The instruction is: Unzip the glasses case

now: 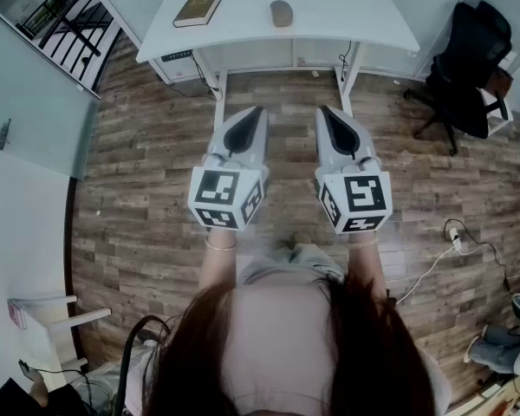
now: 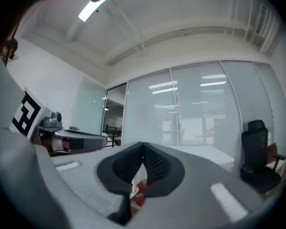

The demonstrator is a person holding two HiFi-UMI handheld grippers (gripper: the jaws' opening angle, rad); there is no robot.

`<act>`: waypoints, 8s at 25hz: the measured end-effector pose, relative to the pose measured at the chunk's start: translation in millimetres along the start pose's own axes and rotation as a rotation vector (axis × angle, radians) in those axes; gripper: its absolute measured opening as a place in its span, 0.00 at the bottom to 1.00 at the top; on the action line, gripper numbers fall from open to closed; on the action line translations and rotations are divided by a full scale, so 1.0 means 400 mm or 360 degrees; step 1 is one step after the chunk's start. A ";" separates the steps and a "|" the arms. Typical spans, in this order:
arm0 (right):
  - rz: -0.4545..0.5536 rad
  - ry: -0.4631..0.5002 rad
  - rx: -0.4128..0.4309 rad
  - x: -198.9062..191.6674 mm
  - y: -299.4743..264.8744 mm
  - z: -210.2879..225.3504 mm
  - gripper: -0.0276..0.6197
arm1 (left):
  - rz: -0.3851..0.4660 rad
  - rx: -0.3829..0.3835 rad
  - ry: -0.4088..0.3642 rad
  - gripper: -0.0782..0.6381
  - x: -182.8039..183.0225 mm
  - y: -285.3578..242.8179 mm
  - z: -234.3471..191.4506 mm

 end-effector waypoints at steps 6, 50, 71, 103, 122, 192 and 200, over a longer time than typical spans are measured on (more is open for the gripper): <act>-0.0002 -0.0001 0.0031 -0.016 -0.031 0.076 0.05 | 0.0009 0.0049 0.0020 0.11 0.000 -0.094 0.014; -0.0144 0.0079 -0.0001 -0.095 -0.670 0.278 0.05 | -0.0073 -0.0019 0.0136 0.11 -0.022 -0.638 -0.385; -0.0202 0.0166 -0.0110 -0.141 -0.908 0.389 0.05 | -0.0128 -0.0075 0.0266 0.11 -0.062 -0.890 -0.543; -0.0250 0.0113 0.0032 -0.249 -1.239 0.707 0.05 | -0.0431 0.0143 0.0602 0.32 -0.216 -1.319 -0.712; -0.0317 0.0061 0.0063 -0.329 -1.335 0.815 0.05 | -0.0779 0.0103 0.1008 0.49 -0.371 -1.474 -0.776; -0.0238 -0.0190 0.0439 -0.311 -1.587 0.841 0.05 | -0.0788 -0.0454 0.0603 0.52 -0.234 -1.645 -0.844; -0.0204 -0.0230 0.0499 -0.294 -1.640 0.842 0.05 | -0.0758 -0.0611 0.0505 0.52 -0.193 -1.658 -0.882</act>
Point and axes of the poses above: the fingertips, and each gripper's own axes: y backward along the fingers, z to its right, x out of its top, the point moved 7 cm from there along y, backward along the fingers, and after that the axes turned 4 degrees about y, right-handed, at the moved point
